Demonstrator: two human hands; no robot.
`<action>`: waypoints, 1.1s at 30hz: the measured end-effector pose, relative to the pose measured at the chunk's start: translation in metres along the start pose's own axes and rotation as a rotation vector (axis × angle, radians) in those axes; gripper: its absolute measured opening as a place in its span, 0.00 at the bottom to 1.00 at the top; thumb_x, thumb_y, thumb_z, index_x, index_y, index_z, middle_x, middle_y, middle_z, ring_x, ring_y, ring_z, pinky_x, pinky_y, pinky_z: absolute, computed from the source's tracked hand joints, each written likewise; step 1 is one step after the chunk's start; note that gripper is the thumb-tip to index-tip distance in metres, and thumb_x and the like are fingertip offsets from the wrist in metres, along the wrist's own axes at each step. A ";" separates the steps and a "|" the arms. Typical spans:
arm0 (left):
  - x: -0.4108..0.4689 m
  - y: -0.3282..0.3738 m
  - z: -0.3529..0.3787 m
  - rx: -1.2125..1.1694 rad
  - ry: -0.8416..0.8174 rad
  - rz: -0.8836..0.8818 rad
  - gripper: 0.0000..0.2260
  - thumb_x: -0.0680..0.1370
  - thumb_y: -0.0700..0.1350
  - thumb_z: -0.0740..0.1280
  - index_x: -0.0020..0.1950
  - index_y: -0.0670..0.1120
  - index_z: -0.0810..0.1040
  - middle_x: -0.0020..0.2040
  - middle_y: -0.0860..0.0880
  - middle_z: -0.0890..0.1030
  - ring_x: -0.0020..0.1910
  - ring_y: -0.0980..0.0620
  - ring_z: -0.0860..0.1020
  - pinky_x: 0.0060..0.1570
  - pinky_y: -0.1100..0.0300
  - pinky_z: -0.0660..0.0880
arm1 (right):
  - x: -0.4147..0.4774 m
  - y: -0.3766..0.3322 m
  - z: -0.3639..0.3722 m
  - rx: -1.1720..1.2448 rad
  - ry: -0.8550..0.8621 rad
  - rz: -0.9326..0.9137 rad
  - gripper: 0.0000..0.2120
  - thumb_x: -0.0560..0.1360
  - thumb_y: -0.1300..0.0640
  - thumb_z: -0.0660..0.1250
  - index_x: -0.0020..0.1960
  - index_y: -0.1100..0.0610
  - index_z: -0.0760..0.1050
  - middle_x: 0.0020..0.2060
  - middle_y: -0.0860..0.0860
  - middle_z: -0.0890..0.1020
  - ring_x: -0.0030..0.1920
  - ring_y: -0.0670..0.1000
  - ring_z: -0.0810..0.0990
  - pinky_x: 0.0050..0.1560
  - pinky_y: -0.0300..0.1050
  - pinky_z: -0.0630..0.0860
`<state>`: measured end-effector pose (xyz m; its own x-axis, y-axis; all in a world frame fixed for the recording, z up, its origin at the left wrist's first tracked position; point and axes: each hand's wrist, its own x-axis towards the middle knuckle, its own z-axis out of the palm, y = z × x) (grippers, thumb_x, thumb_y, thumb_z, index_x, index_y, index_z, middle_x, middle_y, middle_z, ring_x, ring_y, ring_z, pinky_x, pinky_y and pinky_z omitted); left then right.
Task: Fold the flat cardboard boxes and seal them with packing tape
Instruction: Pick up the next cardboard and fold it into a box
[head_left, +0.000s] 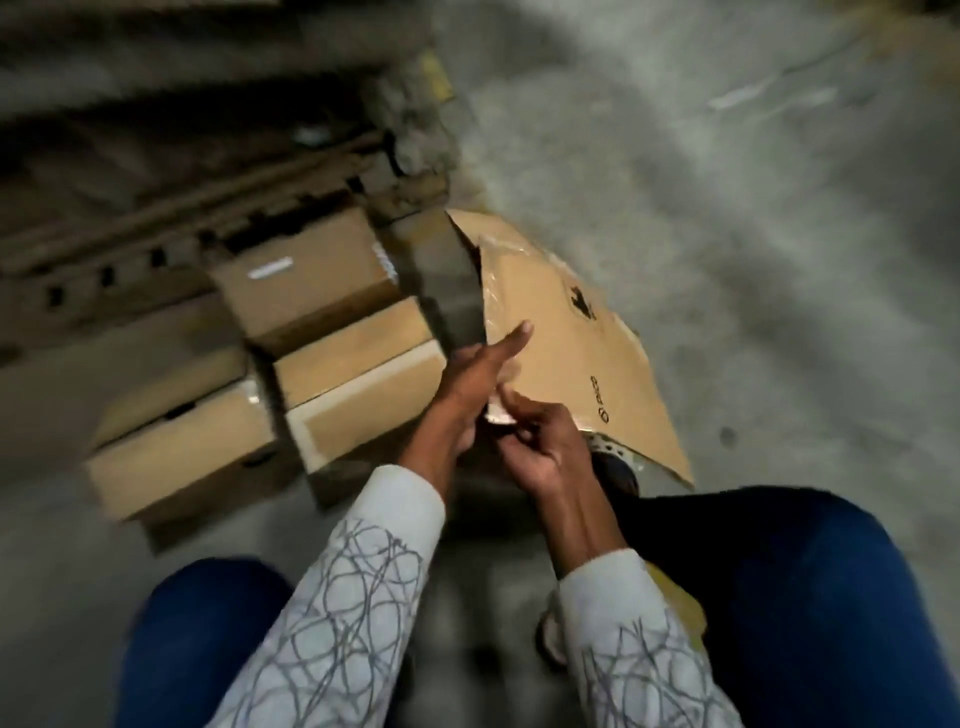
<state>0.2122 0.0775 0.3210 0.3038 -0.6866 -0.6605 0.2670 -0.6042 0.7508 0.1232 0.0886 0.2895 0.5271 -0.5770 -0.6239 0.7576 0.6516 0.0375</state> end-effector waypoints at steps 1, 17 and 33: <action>-0.029 0.011 -0.011 0.015 0.051 0.077 0.11 0.72 0.49 0.77 0.46 0.41 0.83 0.40 0.46 0.85 0.44 0.44 0.83 0.44 0.54 0.80 | -0.028 0.020 0.010 -0.052 -0.057 0.030 0.34 0.61 0.77 0.72 0.66 0.62 0.75 0.56 0.62 0.82 0.56 0.58 0.82 0.62 0.54 0.77; -0.295 -0.017 -0.090 0.451 0.654 0.860 0.13 0.79 0.39 0.68 0.64 0.45 0.80 0.56 0.46 0.84 0.44 0.57 0.79 0.39 0.65 0.79 | -0.273 0.090 -0.012 -1.588 -0.053 -0.041 0.19 0.75 0.40 0.70 0.40 0.53 0.71 0.24 0.48 0.68 0.23 0.47 0.59 0.27 0.39 0.54; -0.273 -0.213 -0.051 0.916 0.593 0.937 0.09 0.73 0.37 0.66 0.51 0.44 0.82 0.40 0.46 0.80 0.34 0.45 0.78 0.30 0.57 0.72 | -0.226 0.084 -0.076 -1.363 0.004 -0.310 0.14 0.74 0.52 0.74 0.50 0.60 0.75 0.50 0.60 0.85 0.52 0.59 0.85 0.44 0.64 0.83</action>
<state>0.1195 0.4143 0.3416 0.4248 -0.8404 0.3366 -0.8428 -0.2314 0.4859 0.0389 0.3114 0.3737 0.4061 -0.7842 -0.4693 -0.1255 0.4608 -0.8786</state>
